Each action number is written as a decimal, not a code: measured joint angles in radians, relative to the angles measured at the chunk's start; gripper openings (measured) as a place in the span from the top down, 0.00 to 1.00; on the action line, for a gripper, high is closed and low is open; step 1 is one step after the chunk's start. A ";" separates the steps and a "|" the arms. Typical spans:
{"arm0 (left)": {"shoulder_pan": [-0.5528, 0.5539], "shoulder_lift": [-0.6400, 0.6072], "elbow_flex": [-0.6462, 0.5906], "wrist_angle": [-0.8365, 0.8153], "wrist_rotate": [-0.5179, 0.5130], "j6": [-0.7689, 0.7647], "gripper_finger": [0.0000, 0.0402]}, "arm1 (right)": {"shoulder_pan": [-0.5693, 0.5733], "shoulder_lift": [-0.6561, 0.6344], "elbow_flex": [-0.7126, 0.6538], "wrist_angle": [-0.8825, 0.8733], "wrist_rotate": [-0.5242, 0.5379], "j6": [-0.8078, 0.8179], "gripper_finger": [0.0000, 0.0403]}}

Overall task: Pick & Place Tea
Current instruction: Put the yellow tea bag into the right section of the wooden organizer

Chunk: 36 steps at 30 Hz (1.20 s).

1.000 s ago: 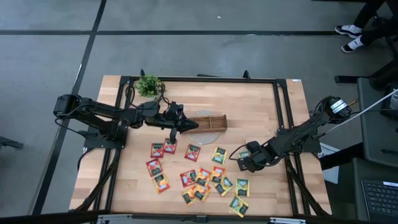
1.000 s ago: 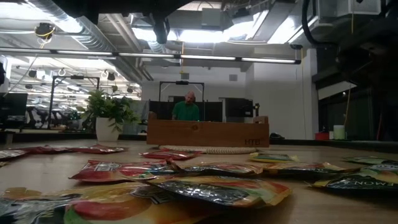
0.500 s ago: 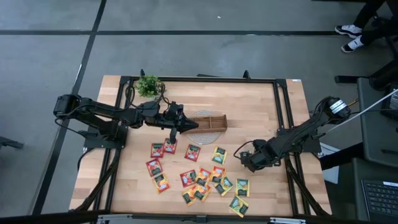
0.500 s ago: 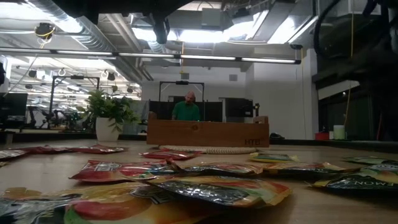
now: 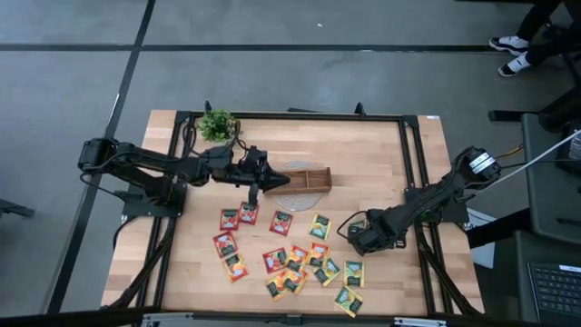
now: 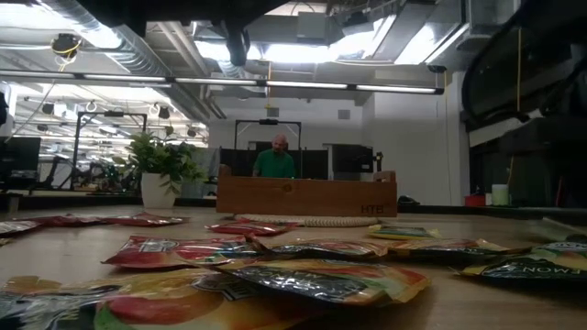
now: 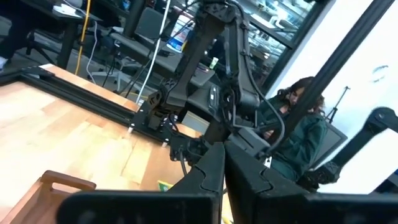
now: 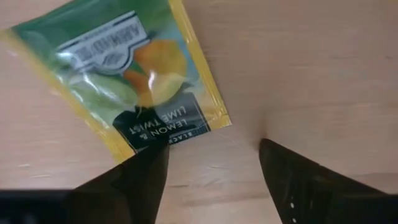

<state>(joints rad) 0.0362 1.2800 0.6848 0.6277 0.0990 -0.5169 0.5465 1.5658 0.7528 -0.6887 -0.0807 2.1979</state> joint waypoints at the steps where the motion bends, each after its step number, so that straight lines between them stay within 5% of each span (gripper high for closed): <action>1: 0.006 0.000 0.000 0.000 0.002 -0.009 0.98 | 0.000 0.004 0.001 0.000 0.000 0.000 0.39; 13: 0.084 0.000 0.000 0.005 0.184 -0.077 0.97 | 0.000 0.023 0.030 -0.037 0.009 -0.003 0.43; 20: 0.085 0.000 0.000 0.006 0.188 -0.083 0.99 | 0.000 0.023 0.111 -0.188 0.068 -0.006 0.43; 36: 0.085 0.000 0.000 0.006 0.188 -0.092 0.98 | -0.026 0.020 0.005 -0.076 0.151 0.020 0.43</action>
<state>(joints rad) 0.1207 1.2800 0.6846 0.6338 0.2867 -0.6087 0.5200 1.5860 0.7578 -0.7644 0.0705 2.2178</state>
